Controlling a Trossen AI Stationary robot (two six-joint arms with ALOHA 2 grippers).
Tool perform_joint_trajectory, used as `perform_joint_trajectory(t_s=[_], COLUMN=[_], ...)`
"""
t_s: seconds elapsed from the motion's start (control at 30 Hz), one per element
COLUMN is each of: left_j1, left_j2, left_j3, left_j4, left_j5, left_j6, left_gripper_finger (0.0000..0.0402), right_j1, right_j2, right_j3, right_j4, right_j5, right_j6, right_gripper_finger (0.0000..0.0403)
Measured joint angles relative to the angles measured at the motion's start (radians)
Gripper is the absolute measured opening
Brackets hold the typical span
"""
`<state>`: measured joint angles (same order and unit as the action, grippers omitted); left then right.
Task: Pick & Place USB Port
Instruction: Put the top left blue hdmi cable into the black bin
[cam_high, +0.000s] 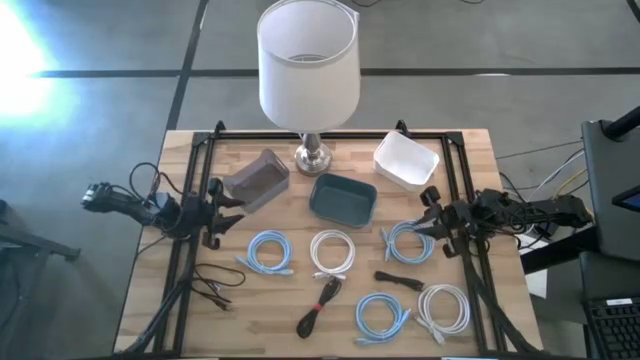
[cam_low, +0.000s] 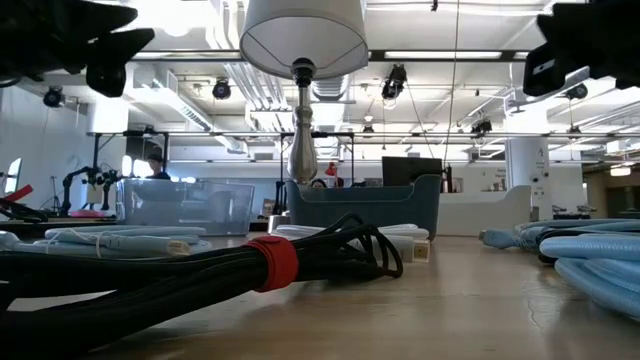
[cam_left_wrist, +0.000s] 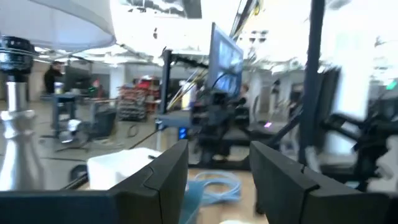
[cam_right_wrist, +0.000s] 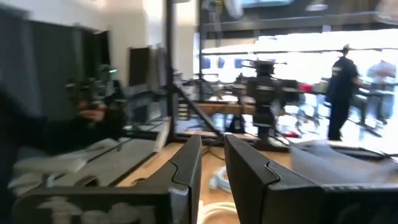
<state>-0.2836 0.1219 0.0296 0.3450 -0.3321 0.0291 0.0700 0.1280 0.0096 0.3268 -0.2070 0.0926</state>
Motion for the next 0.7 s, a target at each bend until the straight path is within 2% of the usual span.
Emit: perform_joint_trajectory(t_s=[0.23, 0.43, 0.6, 0.7], left_j1=[0.000, 0.000, 0.000, 0.000], left_j2=[0.006, 0.049, 0.139, 0.220], left_j3=[0.008, 0.093, 0.304, 0.423], left_j4=[0.073, 0.053, -0.179, -0.342], left_j5=[-0.108, -0.107, -0.121, -0.153], left_j6=[-0.001, -0.013, 0.040, -0.002], left_gripper_finger=[0.0177, 0.0177, 0.0177, 0.0177], right_j1=[0.000, -0.001, -0.001, -0.001], right_j2=[0.000, 0.000, 0.000, 0.013], right_j3=[0.000, 0.000, 0.005, 0.036], right_j4=[0.016, 0.081, 0.150, 0.149], right_j5=[0.180, 0.214, 0.319, 0.318], right_j6=[-0.065, -0.097, -0.105, -0.112], right_gripper_finger=[0.0114, 0.0151, 0.0163, 0.0162])
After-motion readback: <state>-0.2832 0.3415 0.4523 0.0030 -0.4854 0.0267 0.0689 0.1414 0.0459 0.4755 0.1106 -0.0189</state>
